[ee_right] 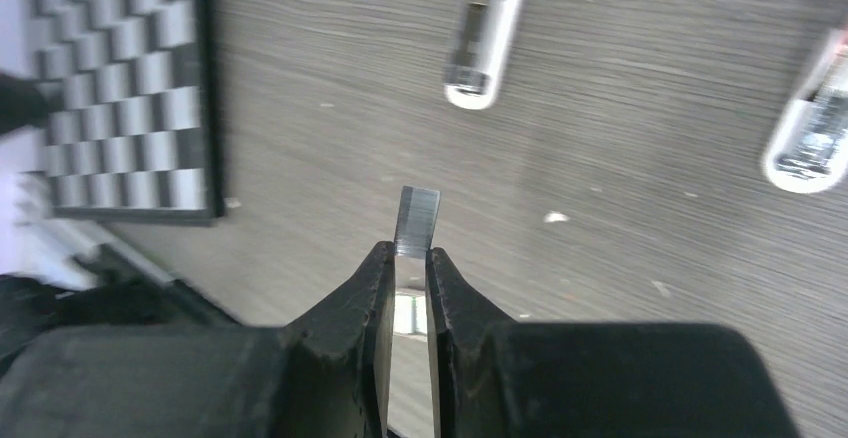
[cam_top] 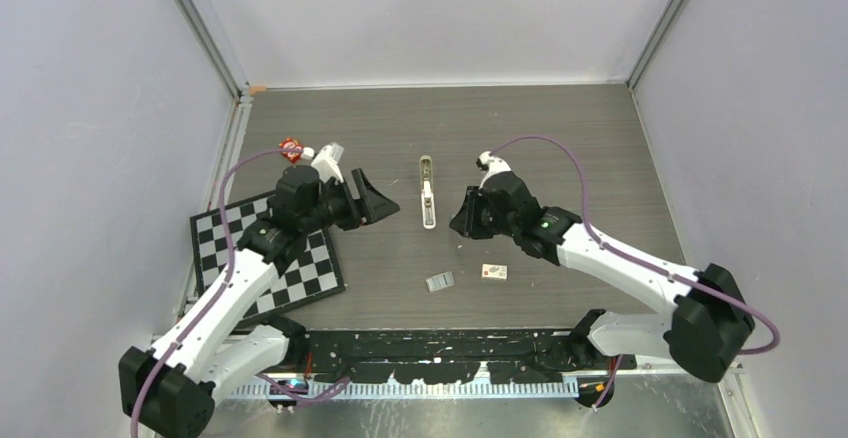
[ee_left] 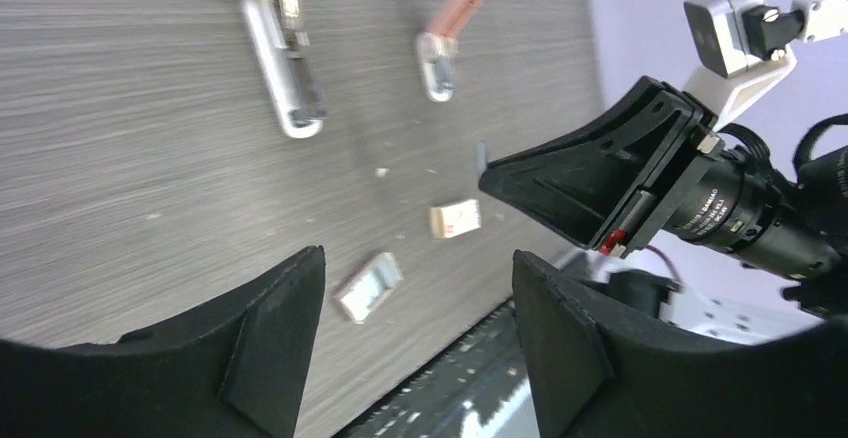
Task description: Load the staples into the stapler
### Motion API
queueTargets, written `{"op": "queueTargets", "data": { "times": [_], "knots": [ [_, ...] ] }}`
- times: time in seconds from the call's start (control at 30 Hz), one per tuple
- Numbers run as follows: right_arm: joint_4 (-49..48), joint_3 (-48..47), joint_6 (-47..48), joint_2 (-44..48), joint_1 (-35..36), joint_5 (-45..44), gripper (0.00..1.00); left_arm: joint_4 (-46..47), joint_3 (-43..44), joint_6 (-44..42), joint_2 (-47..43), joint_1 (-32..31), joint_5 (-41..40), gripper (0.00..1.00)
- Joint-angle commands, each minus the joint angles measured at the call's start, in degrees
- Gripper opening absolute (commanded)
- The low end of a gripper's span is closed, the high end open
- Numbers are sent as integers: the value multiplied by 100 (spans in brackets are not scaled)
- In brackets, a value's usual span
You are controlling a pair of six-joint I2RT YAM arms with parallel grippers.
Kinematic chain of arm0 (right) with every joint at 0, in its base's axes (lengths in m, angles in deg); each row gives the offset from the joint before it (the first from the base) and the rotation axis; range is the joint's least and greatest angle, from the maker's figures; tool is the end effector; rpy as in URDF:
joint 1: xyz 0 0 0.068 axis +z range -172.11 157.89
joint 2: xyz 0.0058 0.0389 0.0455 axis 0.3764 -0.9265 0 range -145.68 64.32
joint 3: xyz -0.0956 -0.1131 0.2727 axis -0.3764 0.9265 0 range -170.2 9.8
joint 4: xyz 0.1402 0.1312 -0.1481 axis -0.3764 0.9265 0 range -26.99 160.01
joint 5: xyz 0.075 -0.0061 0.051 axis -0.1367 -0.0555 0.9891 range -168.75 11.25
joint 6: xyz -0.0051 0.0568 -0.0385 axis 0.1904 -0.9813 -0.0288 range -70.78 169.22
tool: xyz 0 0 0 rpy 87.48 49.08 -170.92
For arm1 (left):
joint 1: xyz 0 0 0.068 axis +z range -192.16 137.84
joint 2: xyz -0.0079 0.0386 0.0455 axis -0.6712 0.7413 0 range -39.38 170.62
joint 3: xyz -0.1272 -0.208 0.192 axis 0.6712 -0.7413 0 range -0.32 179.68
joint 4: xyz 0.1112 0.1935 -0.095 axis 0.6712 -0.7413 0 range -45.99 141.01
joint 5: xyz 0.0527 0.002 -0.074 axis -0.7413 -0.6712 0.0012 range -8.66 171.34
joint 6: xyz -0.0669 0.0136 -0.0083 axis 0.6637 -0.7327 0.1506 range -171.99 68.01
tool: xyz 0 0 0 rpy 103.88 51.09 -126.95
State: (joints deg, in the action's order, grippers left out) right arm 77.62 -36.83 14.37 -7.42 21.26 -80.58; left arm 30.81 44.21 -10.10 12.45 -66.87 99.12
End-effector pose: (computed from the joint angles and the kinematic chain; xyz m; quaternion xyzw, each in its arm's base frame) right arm 0.1856 0.1730 0.2771 -0.0605 0.9032 0.2567 0.3387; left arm 0.1529 -0.0890 0.3238 -0.0468 0.8471 -0.3919 0.3559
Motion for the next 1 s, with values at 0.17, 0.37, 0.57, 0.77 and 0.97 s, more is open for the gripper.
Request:
{"op": "queueTargets", "data": {
  "times": [0.17, 0.37, 0.57, 0.77, 0.97],
  "knots": [
    [-1430, 424, -983, 910, 1, 1434, 21, 3504, -672, 1590, 674, 62, 1990, 67],
    [-2360, 820, -1365, 1317, 0, 1827, 21, 5438, -1452, 2593, 815, 37, 2080, 62],
    [-3302, 1208, -1623, 1576, 4, 2036, 21, 5772, -1578, 2698, 776, -307, 1851, 57],
    [-3568, 1307, -1743, 1708, -4, 2163, 22, 5952, -1505, 2471, 894, -913, 1495, 54],
    [-3919, 1417, -1930, 1828, -4, 2277, 21, 6206, -1500, 2445, 978, -1103, 1379, 49]
  ]
}}
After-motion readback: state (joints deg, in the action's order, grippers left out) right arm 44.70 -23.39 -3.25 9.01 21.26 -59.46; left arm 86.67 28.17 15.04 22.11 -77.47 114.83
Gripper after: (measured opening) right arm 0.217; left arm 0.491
